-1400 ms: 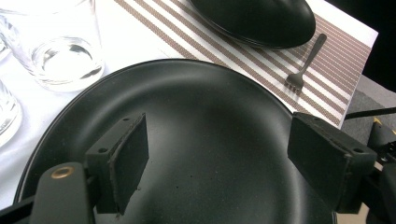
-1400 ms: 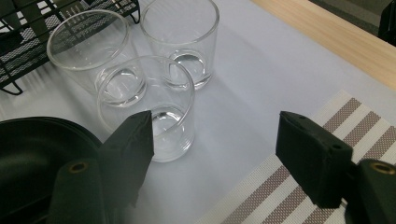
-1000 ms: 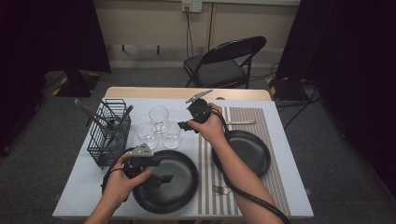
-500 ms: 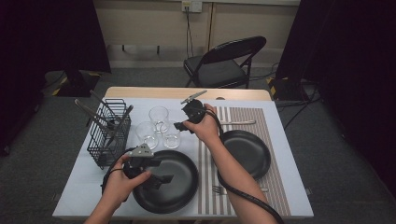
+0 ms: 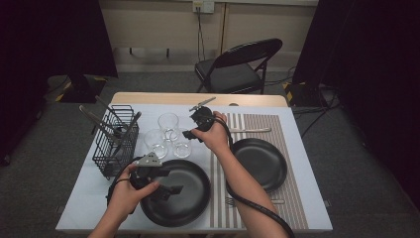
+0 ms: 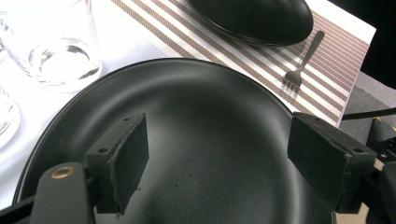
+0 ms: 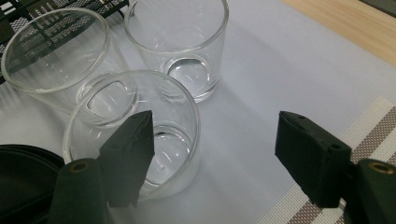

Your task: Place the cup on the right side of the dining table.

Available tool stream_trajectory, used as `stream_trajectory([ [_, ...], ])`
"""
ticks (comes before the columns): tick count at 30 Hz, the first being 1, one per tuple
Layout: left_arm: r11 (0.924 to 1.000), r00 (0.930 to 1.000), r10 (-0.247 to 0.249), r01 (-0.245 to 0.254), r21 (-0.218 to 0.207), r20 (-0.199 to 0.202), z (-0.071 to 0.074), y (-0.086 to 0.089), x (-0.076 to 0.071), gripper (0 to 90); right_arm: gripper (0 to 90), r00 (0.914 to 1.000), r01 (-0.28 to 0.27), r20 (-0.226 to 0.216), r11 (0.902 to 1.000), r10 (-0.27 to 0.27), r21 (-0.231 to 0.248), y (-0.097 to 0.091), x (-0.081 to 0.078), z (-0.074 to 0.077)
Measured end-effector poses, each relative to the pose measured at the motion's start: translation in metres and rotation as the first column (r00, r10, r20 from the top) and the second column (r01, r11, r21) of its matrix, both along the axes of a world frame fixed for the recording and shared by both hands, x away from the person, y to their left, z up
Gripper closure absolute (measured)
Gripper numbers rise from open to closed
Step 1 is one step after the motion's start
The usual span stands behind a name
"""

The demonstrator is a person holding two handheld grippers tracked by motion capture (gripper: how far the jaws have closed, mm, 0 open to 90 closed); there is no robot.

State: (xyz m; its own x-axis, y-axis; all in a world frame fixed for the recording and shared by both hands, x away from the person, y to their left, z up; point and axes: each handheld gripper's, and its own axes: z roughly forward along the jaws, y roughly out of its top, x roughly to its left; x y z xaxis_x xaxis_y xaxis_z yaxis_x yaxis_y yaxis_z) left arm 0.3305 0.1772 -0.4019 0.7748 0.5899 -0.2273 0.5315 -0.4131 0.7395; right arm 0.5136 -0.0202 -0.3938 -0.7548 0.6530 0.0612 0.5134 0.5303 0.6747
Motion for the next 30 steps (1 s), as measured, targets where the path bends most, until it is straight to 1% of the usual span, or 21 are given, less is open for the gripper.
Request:
stream_trajectory([
  [1, 1.0, 1.0, 0.0, 0.0, 0.001, 0.001, 0.0, 0.0, 0.0, 20.3, 27.9, 1.0, 0.001, -0.001, 1.0, -0.001, -0.005, 0.0, 0.0, -0.001],
  [3, 1.0, 1.0, 0.0, 0.0, 0.003, -0.002, -0.001, 0.0, 0.0, 20.3, 28.0, 1.0, -0.003, -0.003, 1.0, 0.003, -0.002, 0.001, 0.002, -0.004],
  [10, 1.0, 1.0, -0.001, 0.001, 0.003, -0.003, -0.001, 0.0, 0.0, 20.3, 28.8, 0.9998, 0.01, -0.018, 0.9999, -0.01, 0.003, 0.002, 0.005, -0.012],
  [19, 1.0, 1.0, -0.003, 0.004, 0.006, -0.006, -0.002, 0.0, 0.0, 20.3, 31.3, 0.9996, 0.009, -0.026, 1.0, -0.008, 0.003, 0.006, 0.006, -0.019],
  [26, 1.0, 1.0, 0.001, -0.001, 0.003, -0.006, -0.002, 0.001, 0.0, 20.3, 35.9, 0.9994, 0.003, -0.035, 1.0, -0.003, -0.002, 0.009, 0.007, -0.024],
  [30, 1.0, 1.0, 0.001, -0.001, 0.002, -0.007, -0.002, 0.001, 0.0, 20.3, 42.4, 0.9993, 0.0, -0.038, 1.0, -0.001, -0.005, 0.01, 0.007, -0.024],
])
